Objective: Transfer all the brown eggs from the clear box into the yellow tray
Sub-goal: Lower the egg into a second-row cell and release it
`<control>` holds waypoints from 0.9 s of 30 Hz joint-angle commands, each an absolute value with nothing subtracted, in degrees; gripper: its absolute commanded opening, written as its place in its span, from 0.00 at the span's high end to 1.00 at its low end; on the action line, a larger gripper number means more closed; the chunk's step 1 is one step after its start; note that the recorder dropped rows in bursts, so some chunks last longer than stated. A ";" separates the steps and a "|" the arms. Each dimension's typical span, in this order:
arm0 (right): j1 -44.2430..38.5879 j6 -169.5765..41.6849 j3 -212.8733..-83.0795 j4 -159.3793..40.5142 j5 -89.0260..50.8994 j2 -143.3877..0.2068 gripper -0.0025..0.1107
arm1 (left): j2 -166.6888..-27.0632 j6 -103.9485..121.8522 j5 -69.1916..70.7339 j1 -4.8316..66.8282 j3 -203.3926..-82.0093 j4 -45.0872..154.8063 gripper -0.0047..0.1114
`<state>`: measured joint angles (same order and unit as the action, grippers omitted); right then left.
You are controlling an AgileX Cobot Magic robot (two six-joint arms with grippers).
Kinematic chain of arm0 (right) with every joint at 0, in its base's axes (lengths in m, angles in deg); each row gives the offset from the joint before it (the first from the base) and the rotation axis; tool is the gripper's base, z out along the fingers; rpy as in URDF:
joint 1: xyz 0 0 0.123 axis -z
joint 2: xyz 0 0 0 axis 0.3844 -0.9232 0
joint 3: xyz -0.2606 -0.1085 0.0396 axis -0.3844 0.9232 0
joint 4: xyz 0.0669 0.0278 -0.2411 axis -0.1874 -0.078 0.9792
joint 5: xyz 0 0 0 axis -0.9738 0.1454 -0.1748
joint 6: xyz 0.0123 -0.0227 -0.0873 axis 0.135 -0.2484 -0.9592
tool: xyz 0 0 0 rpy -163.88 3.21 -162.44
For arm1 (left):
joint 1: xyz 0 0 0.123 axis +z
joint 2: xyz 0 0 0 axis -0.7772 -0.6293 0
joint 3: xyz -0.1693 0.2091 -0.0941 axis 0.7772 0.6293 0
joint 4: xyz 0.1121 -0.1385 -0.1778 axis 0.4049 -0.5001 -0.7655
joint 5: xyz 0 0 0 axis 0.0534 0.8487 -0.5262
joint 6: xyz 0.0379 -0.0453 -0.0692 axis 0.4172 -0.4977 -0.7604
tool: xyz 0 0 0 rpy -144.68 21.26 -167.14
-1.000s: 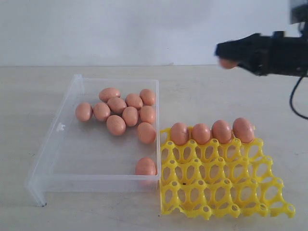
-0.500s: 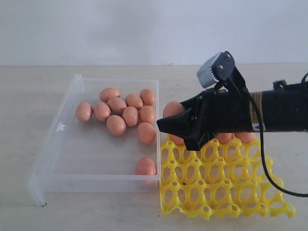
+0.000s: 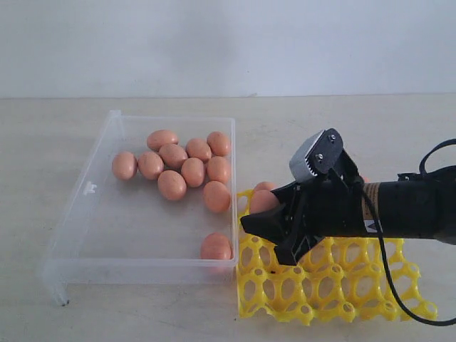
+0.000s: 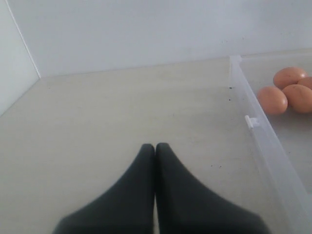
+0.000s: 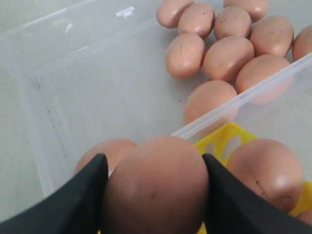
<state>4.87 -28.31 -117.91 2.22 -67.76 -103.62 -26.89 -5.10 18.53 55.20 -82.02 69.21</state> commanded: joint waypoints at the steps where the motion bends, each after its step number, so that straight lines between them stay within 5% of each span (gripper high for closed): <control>1: 4.81 -30.84 -117.67 1.95 -65.20 -103.43 0.98 | -27.06 -5.32 18.19 55.03 -82.01 69.31 1.00; 27: 4.81 -40.86 -117.67 -4.69 -64.72 -103.43 0.97 | -27.06 -5.32 18.19 55.03 -82.01 69.31 1.00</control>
